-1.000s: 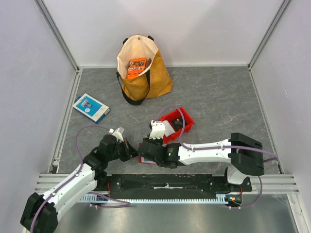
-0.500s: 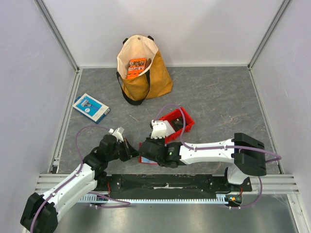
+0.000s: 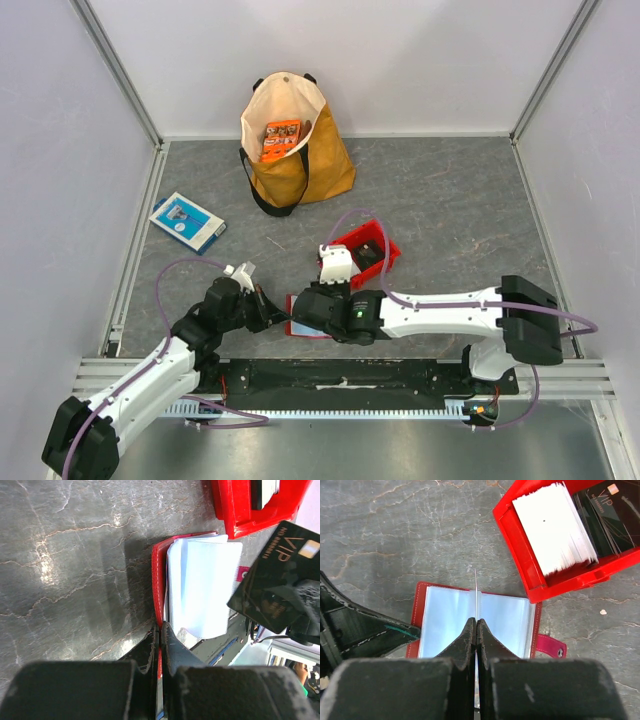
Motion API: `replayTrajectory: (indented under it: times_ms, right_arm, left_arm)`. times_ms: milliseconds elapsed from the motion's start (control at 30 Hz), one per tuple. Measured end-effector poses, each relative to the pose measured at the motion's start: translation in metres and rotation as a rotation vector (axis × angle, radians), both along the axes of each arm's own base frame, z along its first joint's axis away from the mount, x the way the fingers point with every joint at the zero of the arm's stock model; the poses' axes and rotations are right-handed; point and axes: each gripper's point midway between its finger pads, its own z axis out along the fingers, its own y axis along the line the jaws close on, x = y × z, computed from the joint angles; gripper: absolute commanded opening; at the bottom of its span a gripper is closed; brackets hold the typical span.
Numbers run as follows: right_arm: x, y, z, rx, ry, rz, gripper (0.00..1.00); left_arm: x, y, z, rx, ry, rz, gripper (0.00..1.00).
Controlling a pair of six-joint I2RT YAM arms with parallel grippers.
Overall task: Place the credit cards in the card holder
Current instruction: Insert the credit card into the card holder.
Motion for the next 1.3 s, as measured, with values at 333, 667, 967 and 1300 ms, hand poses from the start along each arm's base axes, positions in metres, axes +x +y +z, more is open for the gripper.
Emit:
replayTrajectory:
  times_ms: [333,667,967,1300]
  right_arm:
    - [-0.005,-0.022,0.016,0.143,0.053,0.009,0.0]
    - [-0.011,-0.043,-0.035,0.15,0.209,0.006,0.0]
    - [-0.016,-0.044,-0.045,0.181,0.258,0.007,0.0]
    - [-0.019,-0.049,-0.046,0.202,0.283,0.013,0.0]
  left_arm:
    - [-0.001,0.004,-0.01,0.034,0.033,0.015,0.02]
    - [-0.009,0.009,-0.026,0.058,0.072,0.017,0.02]
    - [-0.01,0.01,-0.026,0.054,0.066,0.017,0.02]
    - [-0.01,0.01,-0.027,0.058,0.072,0.017,0.02]
